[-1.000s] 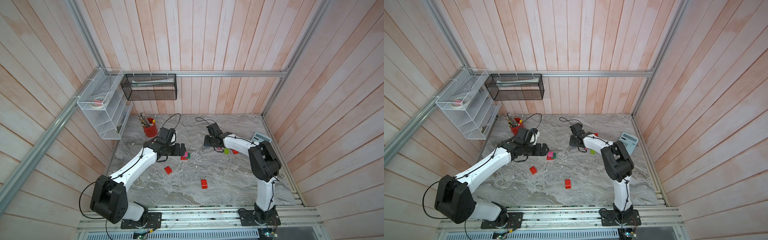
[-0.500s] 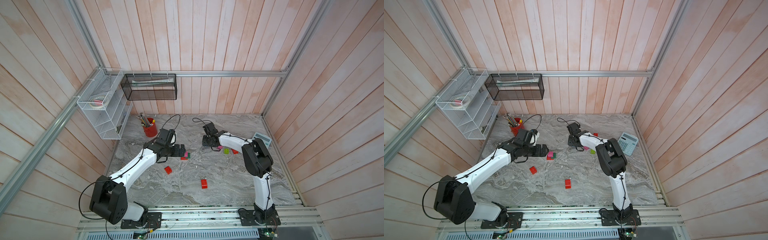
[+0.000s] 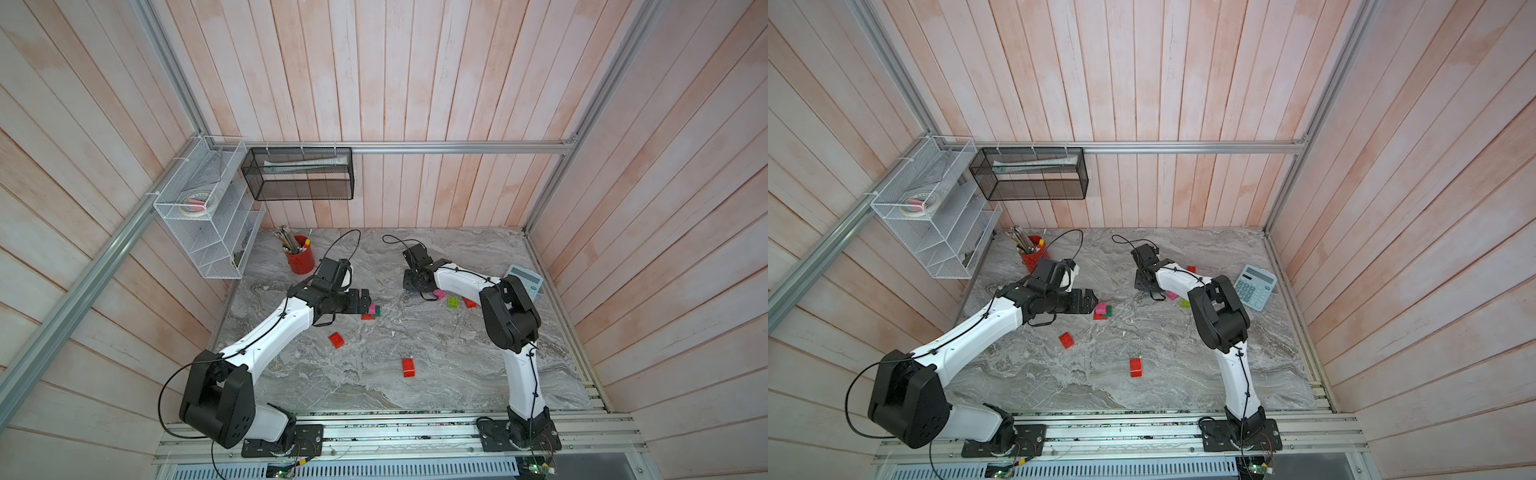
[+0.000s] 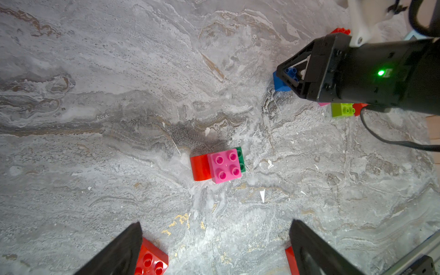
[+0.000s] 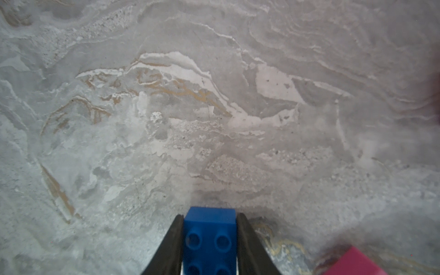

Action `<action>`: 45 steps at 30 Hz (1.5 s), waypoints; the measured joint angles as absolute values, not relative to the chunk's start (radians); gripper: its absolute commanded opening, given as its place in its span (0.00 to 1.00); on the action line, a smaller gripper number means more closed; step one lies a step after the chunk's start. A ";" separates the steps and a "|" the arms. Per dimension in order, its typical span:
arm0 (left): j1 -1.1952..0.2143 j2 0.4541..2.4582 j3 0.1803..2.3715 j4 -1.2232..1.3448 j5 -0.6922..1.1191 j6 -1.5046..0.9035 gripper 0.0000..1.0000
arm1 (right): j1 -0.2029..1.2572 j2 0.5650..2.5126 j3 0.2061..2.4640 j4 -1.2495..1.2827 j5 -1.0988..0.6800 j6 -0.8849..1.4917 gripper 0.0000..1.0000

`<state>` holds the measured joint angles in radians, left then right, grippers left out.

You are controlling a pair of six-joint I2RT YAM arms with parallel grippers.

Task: Assemble the letter s with lego
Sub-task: Pick up the lego brick from the center of the board, then place the lego brick at the center of the board.

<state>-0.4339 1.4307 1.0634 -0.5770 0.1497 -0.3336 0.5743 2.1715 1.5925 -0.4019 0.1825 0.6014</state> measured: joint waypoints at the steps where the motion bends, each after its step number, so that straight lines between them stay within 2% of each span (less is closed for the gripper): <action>1: -0.434 1.431 1.061 -0.576 0.150 -0.333 1.00 | 0.575 2.172 1.592 -0.403 0.185 0.601 0.28; 6: -0.434 1.431 1.061 -0.575 0.150 -0.333 1.00 | 0.578 2.175 1.603 -0.421 0.195 0.598 0.24; 12: -0.433 1.431 1.061 -0.576 0.150 -0.333 1.00 | 0.587 2.172 1.602 -0.431 0.209 0.599 0.24; 19: -0.428 1.423 1.055 -0.584 0.150 -0.332 1.00 | 0.638 2.069 1.482 -0.461 0.205 0.636 0.24; 29: -0.415 1.306 0.990 -0.628 0.150 -0.334 1.00 | 0.773 1.903 1.317 -0.474 0.173 0.749 0.25; 45: -0.413 1.108 0.811 -0.720 0.142 -0.441 1.00 | 0.908 1.861 1.216 -0.449 0.147 0.891 0.26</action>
<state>-0.4129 1.1080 0.8108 -0.7200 0.1417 -0.4408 0.9085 1.8606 1.2160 -0.4492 0.1471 0.8906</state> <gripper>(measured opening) 0.999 0.345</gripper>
